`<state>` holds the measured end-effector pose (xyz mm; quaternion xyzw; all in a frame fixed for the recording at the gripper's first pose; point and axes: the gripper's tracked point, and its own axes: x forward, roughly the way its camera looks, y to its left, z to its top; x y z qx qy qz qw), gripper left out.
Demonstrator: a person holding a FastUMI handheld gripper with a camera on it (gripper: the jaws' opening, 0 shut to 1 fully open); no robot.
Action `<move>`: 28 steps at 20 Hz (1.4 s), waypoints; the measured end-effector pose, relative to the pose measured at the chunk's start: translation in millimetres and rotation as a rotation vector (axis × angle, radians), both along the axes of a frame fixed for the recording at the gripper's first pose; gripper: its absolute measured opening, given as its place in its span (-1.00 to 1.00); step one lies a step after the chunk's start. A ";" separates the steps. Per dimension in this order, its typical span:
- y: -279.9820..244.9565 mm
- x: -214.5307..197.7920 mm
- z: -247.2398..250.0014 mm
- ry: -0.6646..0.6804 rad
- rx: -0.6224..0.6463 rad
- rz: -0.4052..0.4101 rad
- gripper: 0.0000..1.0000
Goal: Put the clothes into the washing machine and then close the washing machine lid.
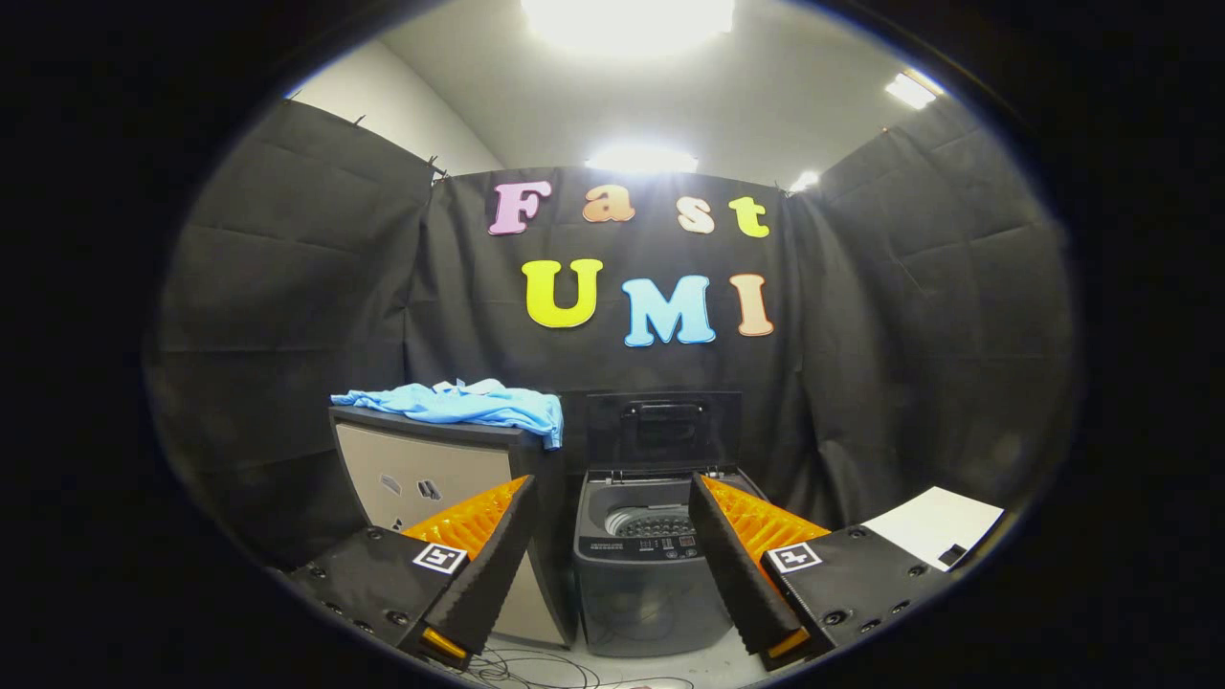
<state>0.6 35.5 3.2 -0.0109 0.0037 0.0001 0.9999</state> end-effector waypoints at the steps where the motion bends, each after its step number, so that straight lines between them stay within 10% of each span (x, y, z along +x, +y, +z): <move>1: 2.1 2.2 4.3 -0.004 0.001 0.004 0.96; 28: 118.4 162.7 79.1 0.019 -0.001 0.294 0.96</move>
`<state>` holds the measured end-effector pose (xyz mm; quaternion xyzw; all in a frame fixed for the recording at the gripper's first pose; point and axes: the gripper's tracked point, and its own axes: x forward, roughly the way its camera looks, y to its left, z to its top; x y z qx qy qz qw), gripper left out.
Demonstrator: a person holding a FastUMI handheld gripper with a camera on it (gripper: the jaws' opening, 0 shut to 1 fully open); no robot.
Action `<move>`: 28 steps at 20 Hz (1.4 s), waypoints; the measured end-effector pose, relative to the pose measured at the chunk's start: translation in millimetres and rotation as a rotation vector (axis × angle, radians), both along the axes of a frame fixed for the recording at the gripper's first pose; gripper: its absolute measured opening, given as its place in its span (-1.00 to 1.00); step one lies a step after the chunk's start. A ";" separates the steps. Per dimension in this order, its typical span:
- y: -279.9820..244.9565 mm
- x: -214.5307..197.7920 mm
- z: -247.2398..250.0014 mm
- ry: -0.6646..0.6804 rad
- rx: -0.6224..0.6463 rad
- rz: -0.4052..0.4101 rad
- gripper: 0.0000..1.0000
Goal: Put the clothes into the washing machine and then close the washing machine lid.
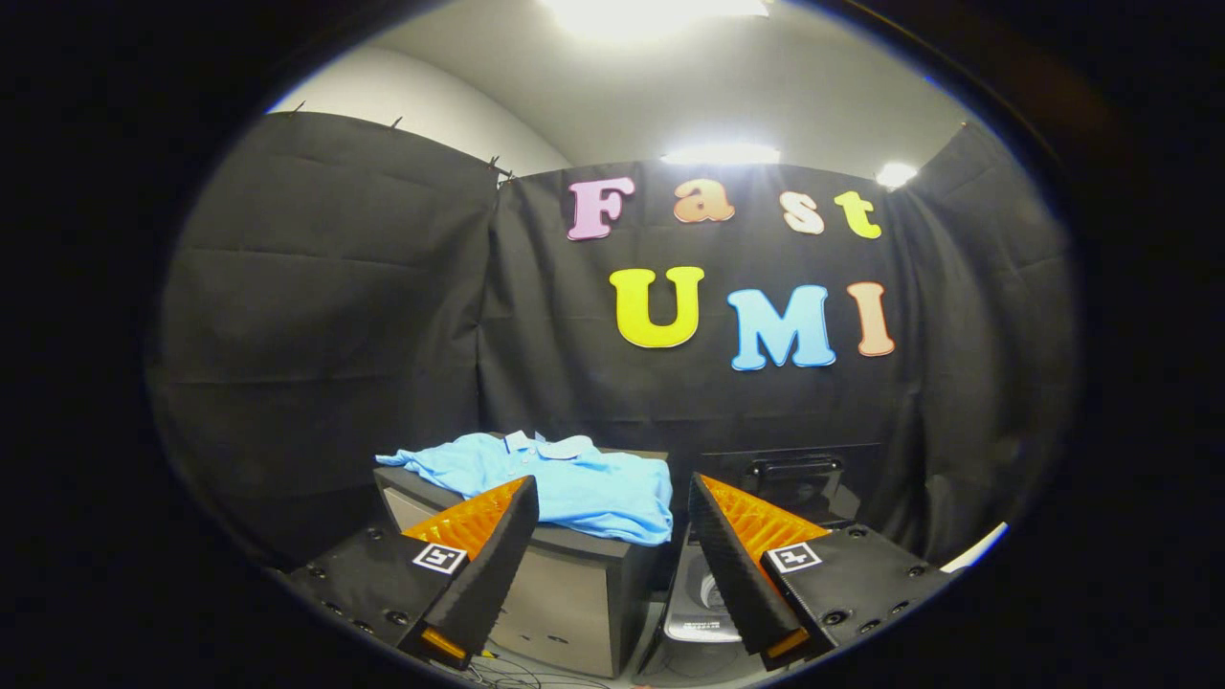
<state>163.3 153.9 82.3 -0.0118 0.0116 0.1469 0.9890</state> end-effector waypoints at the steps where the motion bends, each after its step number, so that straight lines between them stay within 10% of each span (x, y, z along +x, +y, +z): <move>1: 6.7 6.5 0.3 0.006 0.000 0.015 0.96; 28: 160.3 159.7 -25.3 0.258 -0.119 0.245 0.96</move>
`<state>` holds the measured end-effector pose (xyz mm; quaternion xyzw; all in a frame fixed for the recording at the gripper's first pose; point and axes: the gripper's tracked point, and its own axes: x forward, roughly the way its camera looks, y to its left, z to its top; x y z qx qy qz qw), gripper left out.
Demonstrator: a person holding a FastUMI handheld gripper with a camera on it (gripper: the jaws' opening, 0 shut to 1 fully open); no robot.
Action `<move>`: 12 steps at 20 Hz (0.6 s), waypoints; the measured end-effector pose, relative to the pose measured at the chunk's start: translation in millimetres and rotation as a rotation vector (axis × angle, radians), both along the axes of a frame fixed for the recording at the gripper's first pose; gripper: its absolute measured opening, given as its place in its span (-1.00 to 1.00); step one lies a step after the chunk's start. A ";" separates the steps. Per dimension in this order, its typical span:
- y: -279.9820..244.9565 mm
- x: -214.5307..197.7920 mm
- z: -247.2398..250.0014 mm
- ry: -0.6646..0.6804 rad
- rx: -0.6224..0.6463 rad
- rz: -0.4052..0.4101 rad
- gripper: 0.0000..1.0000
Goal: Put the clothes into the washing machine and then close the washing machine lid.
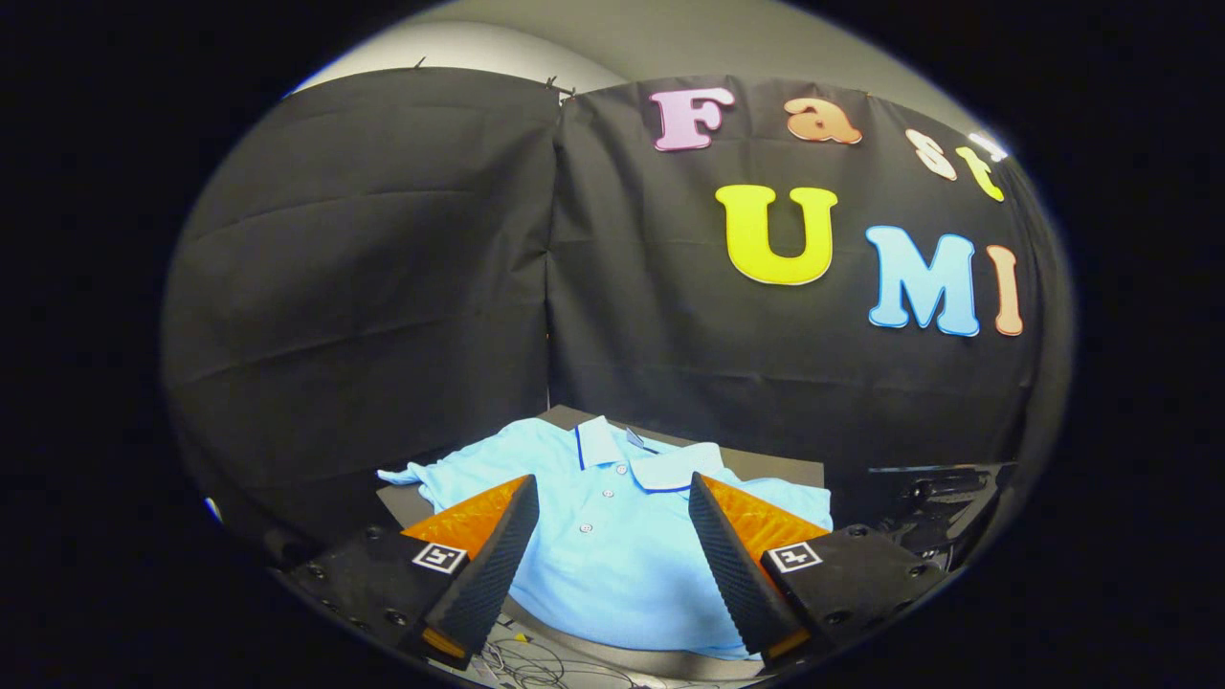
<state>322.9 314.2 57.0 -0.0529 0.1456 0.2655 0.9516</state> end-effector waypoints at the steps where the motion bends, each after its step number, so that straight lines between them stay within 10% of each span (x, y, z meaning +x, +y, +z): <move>1: 2.5 3.6 -5.1 0.015 -0.017 0.002 0.96; 12: 25.6 42.9 -42.8 0.217 -0.076 0.021 0.96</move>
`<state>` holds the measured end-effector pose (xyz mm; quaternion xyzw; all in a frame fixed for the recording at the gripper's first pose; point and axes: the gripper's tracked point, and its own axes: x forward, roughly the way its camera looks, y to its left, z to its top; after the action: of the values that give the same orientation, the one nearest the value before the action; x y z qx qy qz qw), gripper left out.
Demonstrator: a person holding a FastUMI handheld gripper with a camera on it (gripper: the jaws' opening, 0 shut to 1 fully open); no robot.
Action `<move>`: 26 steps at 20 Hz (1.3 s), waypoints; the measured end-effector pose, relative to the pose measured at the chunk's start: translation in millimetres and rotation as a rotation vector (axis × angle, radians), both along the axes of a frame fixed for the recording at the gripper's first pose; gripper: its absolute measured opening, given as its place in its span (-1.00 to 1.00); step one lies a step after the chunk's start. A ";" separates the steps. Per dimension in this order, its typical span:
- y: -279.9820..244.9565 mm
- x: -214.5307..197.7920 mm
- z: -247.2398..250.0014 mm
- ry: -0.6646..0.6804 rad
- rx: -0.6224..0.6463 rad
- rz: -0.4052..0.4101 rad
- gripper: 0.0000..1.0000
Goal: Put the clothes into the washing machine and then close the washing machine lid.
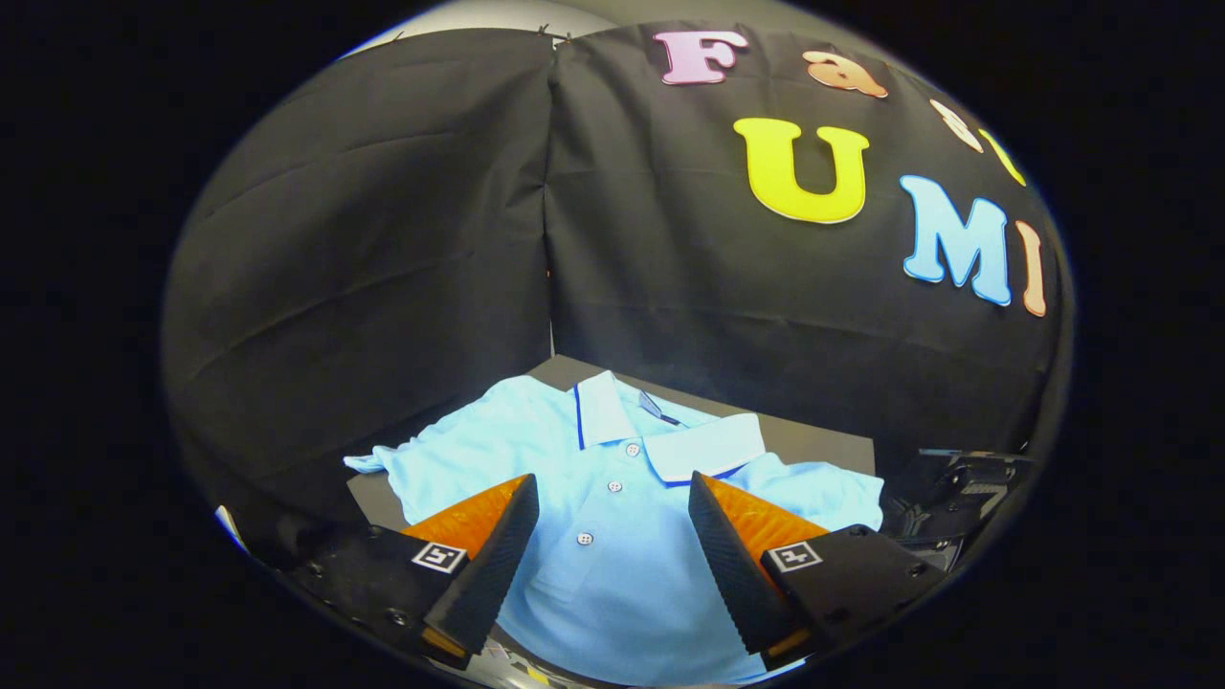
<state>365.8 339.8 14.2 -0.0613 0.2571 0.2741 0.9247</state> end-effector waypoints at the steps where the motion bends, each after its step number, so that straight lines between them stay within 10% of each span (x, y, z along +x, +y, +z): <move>1: 1.3 1.4 -4.4 0.025 -0.008 0.001 0.96; 16: 6.7 8.6 -40.0 0.149 -0.188 0.063 0.87; 26: 1.2 13.4 -33.8 0.087 -0.213 0.046 -0.83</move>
<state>379.2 341.0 -19.7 -0.1534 0.3231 0.2690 0.8943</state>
